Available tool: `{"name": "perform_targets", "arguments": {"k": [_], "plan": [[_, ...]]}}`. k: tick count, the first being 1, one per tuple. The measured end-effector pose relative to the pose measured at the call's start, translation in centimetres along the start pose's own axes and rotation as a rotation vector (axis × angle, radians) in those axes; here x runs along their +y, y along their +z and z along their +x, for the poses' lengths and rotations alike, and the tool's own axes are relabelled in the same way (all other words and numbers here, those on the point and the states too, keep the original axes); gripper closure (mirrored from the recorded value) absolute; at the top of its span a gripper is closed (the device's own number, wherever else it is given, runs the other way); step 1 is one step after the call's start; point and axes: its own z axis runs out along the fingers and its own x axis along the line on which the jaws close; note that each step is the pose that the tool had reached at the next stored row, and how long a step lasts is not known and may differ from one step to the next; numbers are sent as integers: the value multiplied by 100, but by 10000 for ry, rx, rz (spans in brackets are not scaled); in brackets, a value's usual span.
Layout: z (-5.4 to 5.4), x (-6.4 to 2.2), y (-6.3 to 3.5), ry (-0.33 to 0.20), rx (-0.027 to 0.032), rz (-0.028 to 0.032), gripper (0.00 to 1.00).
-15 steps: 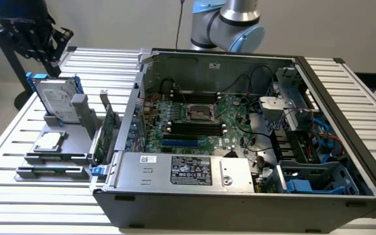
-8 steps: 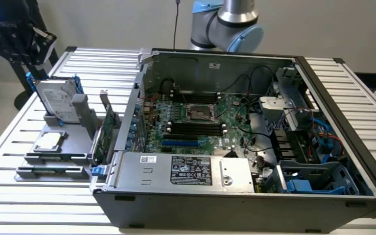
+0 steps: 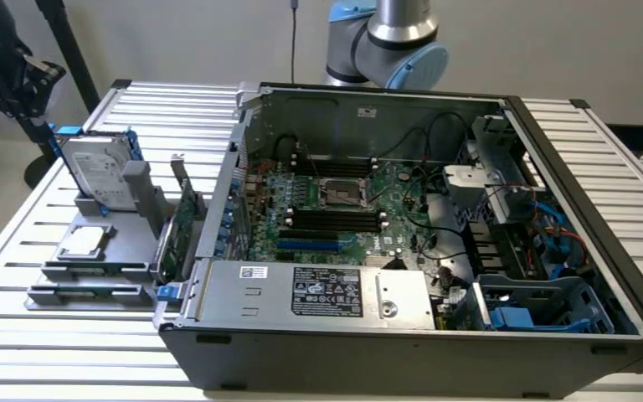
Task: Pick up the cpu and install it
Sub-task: 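Reach for the cpu, then pick up the cpu and move it towards the insertion slot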
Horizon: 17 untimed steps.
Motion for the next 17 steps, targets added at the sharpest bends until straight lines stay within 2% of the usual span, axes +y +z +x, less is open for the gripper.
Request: {"name": "perform_targets", "arguments": {"k": [15,17], "plan": [[1,0,0,1,2,0,89],[1,0,0,1,1,-1,82]]}}
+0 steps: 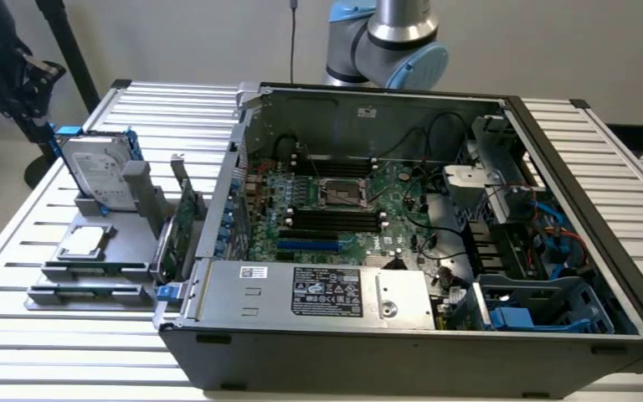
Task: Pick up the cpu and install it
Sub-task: 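Pick up the cpu and move it towards the insertion slot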
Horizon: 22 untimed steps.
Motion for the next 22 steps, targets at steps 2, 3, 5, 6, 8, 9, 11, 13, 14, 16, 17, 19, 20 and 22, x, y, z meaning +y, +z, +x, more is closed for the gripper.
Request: {"name": "perform_targets", "arguments": {"k": [2,3,5,6,8,9,11,13,14,16,17,19,20,22], "plan": [[0,0,0,0,0,0,76],[0,0,0,0,0,0,76],[0,0,3,0,1,1,64],[1,-1,16,0,1,1,58],[2,-2,54,-1,1,0,53],[2,-2,73,-1,-1,-1,47],[4,-4,108,1,1,1,40],[3,-12,144,-7,1,0,40],[3,-18,162,-23,1,0,40],[3,-34,199,-74,1,-2,40],[3,-41,217,-99,3,-2,40],[4,-51,252,-134,4,-2,40],[4,-56,270,-149,4,-3,40],[5,-63,306,-173,4,-3,40]]}}
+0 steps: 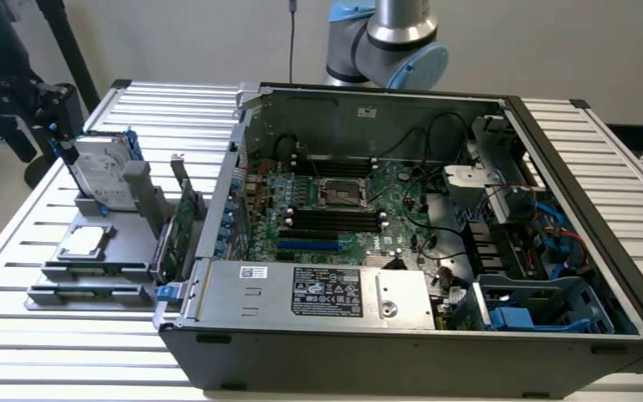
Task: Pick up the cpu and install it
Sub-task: 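Pick up the cpu and move it towards the insertion slot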
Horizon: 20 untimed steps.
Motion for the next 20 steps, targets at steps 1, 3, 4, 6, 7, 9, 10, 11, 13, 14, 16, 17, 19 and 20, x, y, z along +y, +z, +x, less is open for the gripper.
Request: {"name": "perform_targets", "arguments": {"k": [1,3,4,6,7,9,10,11,13,14,16,17,19,20], "plan": [[0,-4,20,-13,0,0,40],[1,-11,56,-39,0,-1,40],[1,-14,74,-54,1,-1,40],[4,-17,109,-87,2,-1,40],[6,-19,128,-105,2,-2,40],[10,-22,163,-144,3,-2,40],[13,-23,183,-166,4,-3,40],[16,-24,200,-183,5,-3,40],[24,-26,236,-202,5,-4,40],[28,-27,254,-207,5,-3,40],[37,-27,292,-210,4,-4,40],[44,-28,310,-210,4,-4,40],[52,-30,345,-211,6,-3,40],[53,-32,362,-212,10,-3,40]]}}
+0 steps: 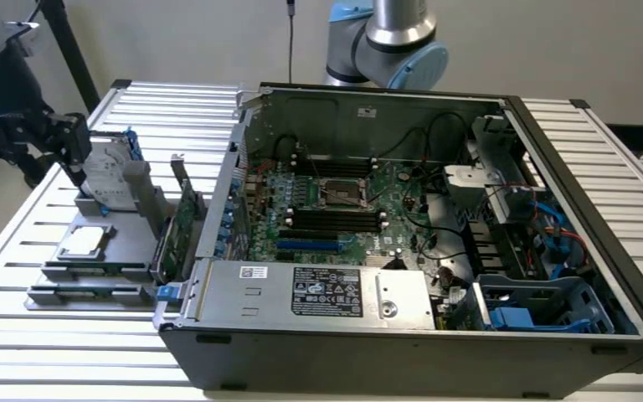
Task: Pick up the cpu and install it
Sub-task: 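Pick up the cpu and move it towards the insertion slot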
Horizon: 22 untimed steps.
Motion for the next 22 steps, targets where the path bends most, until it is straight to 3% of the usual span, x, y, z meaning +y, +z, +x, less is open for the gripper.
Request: {"name": "perform_targets", "arguments": {"k": [2,6,8,22], "plan": [[0,-8,36,-2,27,0,40],[1,-37,85,-17,164,5,40],[0,-61,120,-34,202,7,40],[-29,-123,373,-405,216,3,40]]}}
